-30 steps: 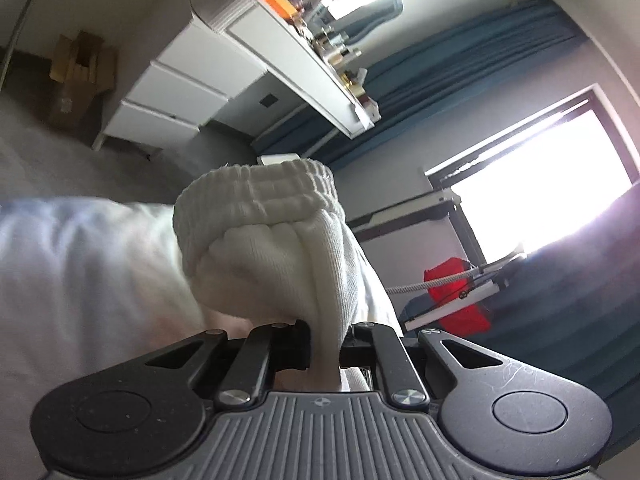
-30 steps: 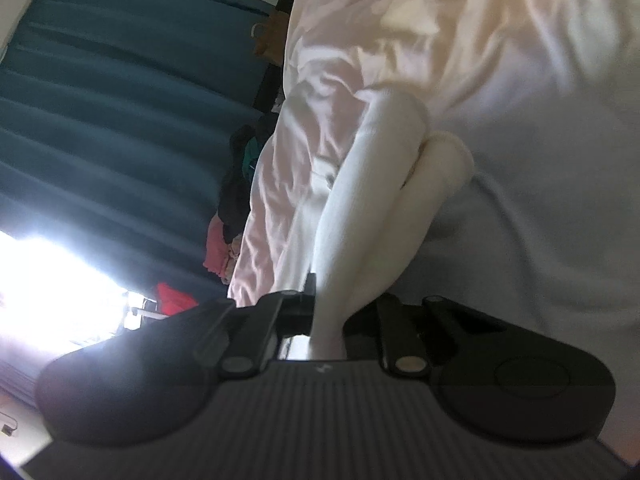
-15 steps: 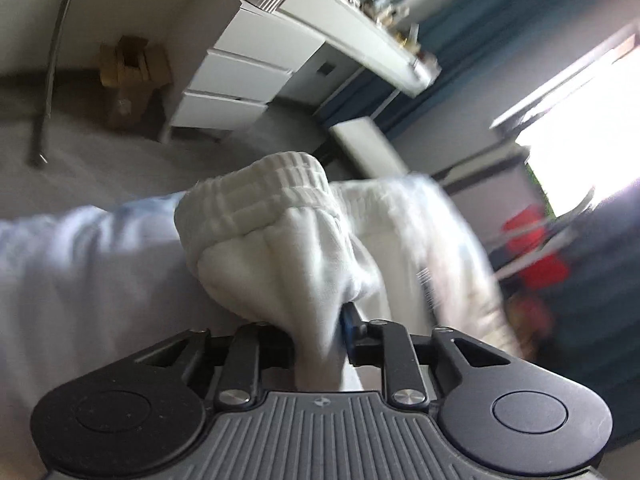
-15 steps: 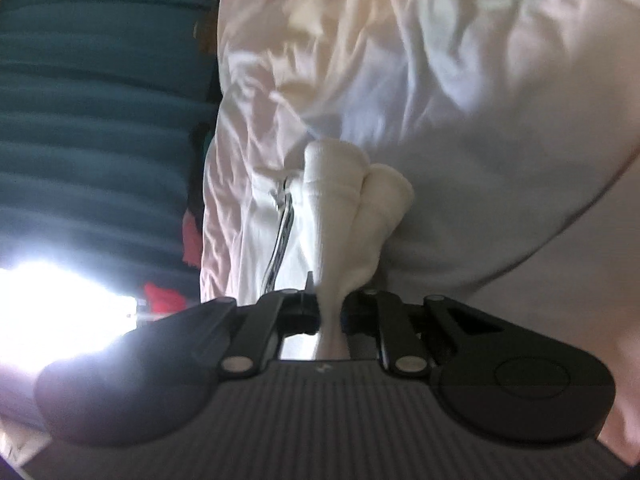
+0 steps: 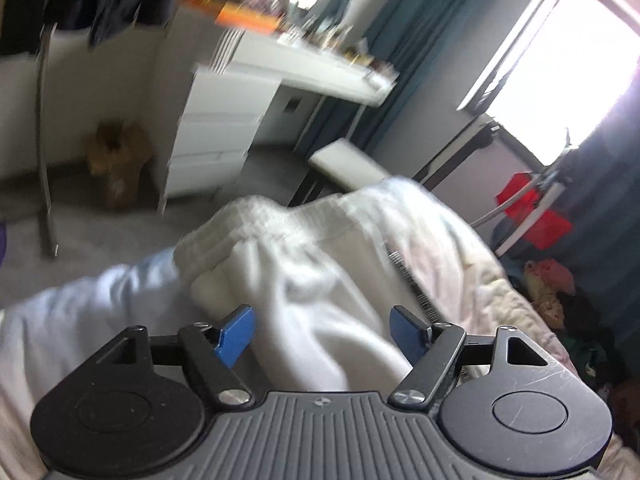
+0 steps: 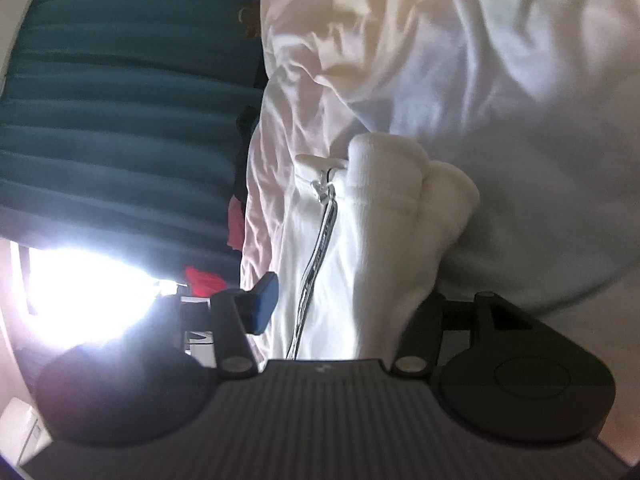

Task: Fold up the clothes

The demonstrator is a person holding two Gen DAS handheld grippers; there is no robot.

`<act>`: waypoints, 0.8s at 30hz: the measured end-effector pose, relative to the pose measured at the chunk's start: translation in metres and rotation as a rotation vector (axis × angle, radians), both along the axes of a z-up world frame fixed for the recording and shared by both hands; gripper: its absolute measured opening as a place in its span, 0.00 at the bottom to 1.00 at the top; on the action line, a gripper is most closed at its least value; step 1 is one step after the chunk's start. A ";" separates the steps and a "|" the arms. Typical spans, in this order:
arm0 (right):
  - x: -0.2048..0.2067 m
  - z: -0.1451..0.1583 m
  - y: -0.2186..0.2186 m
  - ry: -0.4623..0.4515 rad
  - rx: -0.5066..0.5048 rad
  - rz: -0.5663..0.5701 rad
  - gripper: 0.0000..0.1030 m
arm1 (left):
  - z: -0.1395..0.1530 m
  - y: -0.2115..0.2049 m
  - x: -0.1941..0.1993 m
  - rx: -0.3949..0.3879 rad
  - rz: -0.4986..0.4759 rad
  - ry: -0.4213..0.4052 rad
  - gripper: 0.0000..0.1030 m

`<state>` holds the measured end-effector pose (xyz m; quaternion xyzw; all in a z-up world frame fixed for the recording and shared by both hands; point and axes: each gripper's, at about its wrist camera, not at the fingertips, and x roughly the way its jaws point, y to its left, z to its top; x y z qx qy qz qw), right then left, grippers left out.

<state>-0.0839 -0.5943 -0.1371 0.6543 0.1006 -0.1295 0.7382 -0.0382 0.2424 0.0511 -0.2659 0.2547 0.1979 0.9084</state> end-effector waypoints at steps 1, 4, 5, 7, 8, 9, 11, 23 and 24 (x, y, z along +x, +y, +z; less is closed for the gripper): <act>0.004 -0.001 0.000 0.024 -0.024 0.007 0.54 | 0.005 -0.009 0.002 0.058 -0.010 -0.007 0.77; 0.017 -0.005 0.001 0.094 -0.104 0.049 0.53 | 0.010 -0.033 0.009 0.141 -0.076 -0.031 0.78; 0.020 -0.005 0.002 0.092 -0.125 0.052 0.53 | 0.011 -0.041 0.011 0.152 -0.099 -0.043 0.78; 0.023 -0.005 0.001 0.074 -0.127 0.039 0.55 | 0.014 -0.058 0.015 0.181 -0.141 -0.070 0.78; 0.024 -0.004 0.000 0.062 -0.121 0.029 0.55 | 0.015 -0.066 0.016 0.195 -0.162 -0.083 0.78; 0.024 -0.003 -0.001 0.040 -0.106 0.013 0.55 | 0.015 -0.076 0.018 0.199 -0.190 -0.101 0.78; 0.022 -0.002 -0.005 -0.028 -0.061 -0.022 0.55 | 0.013 -0.096 0.022 0.182 -0.262 -0.144 0.79; 0.038 -0.002 -0.003 0.159 -0.141 -0.004 0.23 | -0.069 -0.246 0.060 0.372 -0.685 -0.010 0.85; 0.039 0.000 -0.002 0.189 -0.164 -0.007 0.19 | -0.077 -0.252 0.062 0.405 -0.698 0.025 0.85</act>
